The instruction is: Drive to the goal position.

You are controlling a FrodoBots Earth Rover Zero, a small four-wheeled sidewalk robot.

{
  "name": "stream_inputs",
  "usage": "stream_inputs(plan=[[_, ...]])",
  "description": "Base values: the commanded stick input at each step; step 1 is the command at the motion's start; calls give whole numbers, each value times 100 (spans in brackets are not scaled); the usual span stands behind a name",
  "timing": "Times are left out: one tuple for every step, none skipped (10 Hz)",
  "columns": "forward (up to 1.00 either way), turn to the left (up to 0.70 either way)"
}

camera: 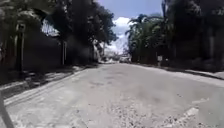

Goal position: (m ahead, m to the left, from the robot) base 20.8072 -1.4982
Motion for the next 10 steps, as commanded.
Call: stream_inputs(plan=[[100,4],[100,4],[100,4],[100,4],[100,4],[100,4],[100,4],[100,4],[100,4],[100,4]])
